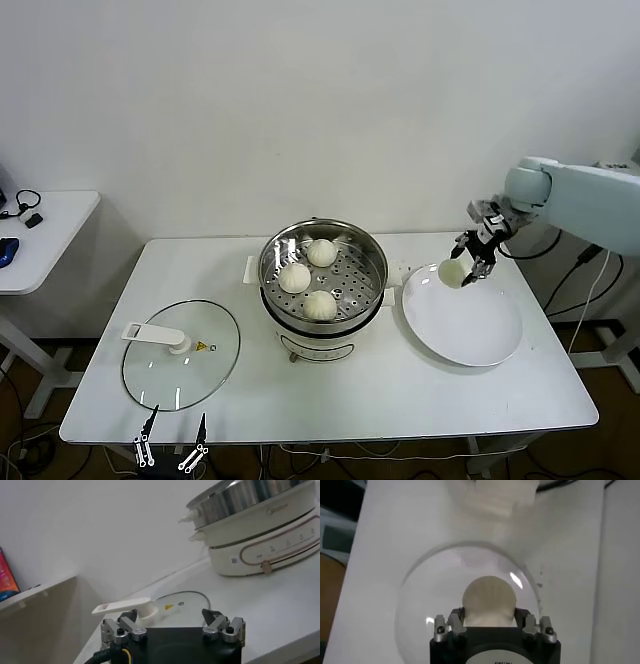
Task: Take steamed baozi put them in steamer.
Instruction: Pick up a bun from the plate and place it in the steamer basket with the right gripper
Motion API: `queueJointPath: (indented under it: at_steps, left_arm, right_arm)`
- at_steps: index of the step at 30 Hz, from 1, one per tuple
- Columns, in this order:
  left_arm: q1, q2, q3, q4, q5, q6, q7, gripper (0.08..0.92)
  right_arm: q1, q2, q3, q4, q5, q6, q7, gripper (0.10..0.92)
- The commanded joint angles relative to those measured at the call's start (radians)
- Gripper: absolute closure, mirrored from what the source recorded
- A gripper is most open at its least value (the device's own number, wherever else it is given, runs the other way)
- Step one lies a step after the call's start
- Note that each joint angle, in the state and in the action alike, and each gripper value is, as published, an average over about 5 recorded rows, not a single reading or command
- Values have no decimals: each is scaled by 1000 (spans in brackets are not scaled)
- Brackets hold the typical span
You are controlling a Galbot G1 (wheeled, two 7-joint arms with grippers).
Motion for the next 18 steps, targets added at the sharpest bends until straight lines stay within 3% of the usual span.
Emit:
queueJointPath:
  at_steps: [1, 8, 18]
  left_arm:
    - [0, -13, 4, -1, 2, 0, 1, 177]
    - [0, -4, 3, -9, -2, 1, 1, 177]
    - [-3, -3, 1, -11, -4, 3, 3, 177]
  right_arm:
    - [360, 89, -228, 256, 340, -79, 20, 366]
    - [389, 196, -211, 266, 424, -115, 31, 364]
    - [216, 328, -131, 171, 392, -165, 92, 349]
